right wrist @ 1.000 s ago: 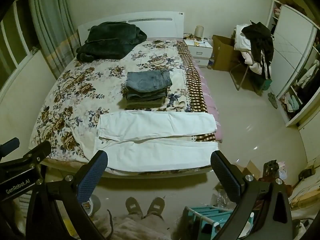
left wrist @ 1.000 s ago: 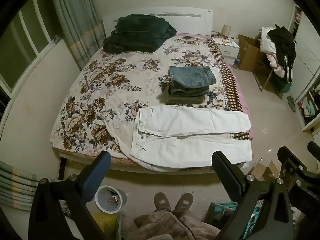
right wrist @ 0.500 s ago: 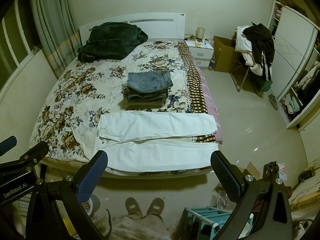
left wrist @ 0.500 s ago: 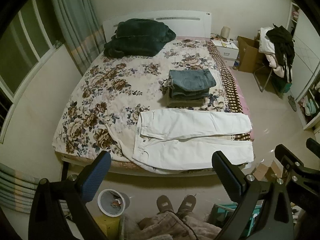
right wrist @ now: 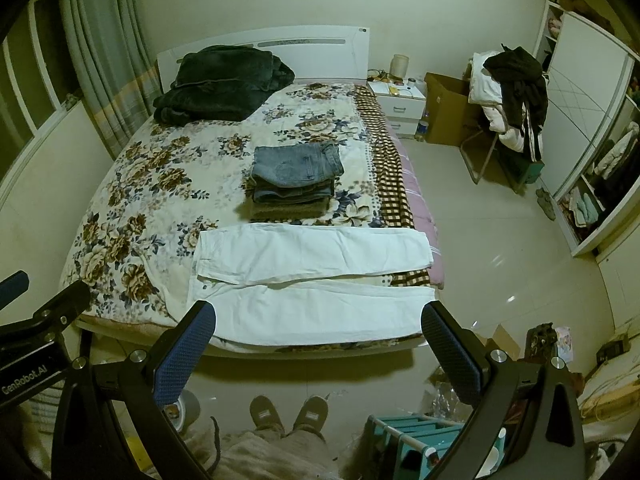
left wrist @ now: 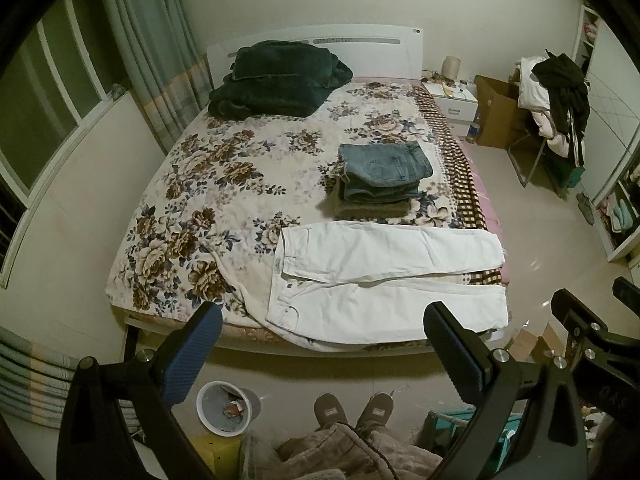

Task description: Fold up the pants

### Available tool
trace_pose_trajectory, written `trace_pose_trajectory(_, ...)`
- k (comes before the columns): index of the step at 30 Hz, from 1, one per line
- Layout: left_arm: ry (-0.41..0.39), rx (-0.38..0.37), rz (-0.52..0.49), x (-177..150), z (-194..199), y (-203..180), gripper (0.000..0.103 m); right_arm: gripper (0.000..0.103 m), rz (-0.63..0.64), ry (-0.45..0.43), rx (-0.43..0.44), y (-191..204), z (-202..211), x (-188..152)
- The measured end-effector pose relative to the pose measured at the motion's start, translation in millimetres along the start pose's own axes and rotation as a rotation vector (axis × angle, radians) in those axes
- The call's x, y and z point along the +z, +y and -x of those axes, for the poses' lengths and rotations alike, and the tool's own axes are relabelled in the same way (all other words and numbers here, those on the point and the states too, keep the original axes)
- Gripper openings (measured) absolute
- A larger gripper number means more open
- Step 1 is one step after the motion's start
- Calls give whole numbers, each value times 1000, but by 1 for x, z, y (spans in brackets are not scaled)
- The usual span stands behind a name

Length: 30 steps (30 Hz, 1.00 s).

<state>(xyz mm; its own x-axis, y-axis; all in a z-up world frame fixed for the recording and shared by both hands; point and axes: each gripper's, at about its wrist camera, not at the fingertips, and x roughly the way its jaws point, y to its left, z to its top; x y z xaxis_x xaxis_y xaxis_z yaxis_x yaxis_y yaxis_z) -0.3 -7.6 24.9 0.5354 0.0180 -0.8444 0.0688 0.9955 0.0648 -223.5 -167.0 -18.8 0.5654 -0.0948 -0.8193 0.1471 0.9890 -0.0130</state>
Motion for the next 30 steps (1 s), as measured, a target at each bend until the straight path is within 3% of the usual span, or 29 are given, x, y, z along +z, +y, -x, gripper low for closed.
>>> trace_pose_trajectory(30, 5, -10, 11, 13, 5, -1, 103, 103, -1, 2, 3, 1, -1, 3)
